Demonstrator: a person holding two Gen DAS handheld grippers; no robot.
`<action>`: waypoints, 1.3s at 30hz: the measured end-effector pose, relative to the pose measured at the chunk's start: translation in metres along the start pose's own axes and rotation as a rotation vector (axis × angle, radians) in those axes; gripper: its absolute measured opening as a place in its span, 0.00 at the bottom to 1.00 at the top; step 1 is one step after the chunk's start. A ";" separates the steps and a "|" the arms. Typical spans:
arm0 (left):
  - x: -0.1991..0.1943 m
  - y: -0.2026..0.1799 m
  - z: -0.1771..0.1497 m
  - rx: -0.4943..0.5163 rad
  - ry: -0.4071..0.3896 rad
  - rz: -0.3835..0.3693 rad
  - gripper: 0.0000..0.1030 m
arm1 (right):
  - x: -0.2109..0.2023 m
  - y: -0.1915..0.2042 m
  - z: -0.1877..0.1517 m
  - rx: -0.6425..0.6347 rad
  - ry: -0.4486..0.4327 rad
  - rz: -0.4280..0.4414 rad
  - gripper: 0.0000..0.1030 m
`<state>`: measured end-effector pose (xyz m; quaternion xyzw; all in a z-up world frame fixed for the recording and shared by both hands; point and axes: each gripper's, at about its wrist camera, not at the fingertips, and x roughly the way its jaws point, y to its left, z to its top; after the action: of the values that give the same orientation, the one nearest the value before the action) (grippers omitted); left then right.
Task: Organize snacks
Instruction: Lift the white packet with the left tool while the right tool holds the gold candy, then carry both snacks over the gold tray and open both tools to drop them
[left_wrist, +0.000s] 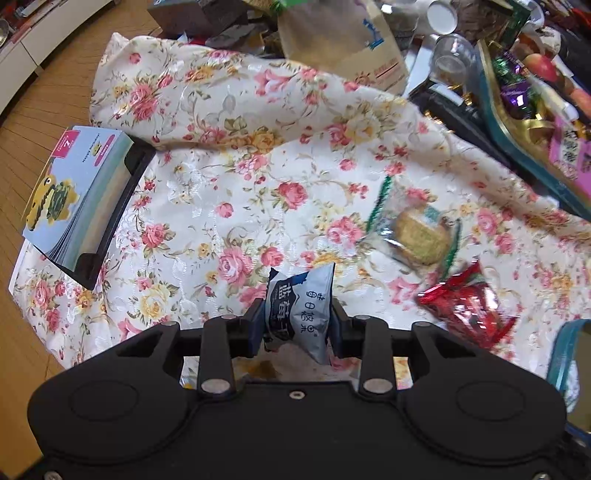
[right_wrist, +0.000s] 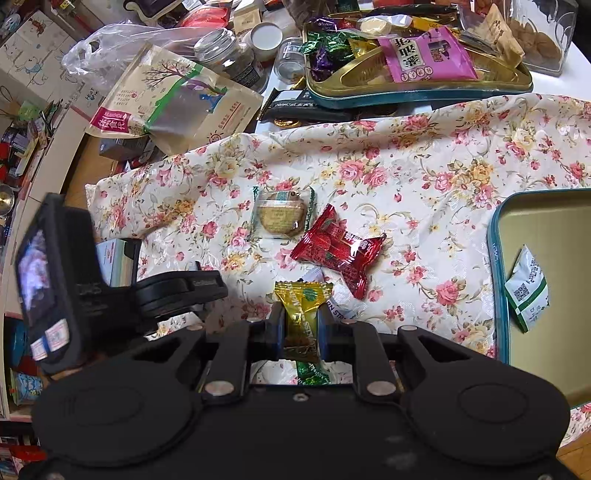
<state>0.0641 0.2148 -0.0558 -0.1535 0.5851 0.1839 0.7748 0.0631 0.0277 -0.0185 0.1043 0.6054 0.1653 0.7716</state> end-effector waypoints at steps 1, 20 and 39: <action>-0.005 -0.003 -0.001 0.005 0.004 -0.005 0.42 | 0.000 -0.001 0.000 0.005 0.000 -0.003 0.18; -0.051 -0.093 -0.033 0.224 -0.042 -0.082 0.42 | -0.036 -0.084 0.007 0.168 -0.074 -0.102 0.18; -0.066 -0.219 -0.115 0.591 0.014 -0.277 0.42 | -0.104 -0.252 -0.015 0.468 -0.202 -0.208 0.18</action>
<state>0.0522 -0.0381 -0.0184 -0.0012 0.5921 -0.1021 0.7994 0.0589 -0.2452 -0.0200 0.2328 0.5546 -0.0701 0.7958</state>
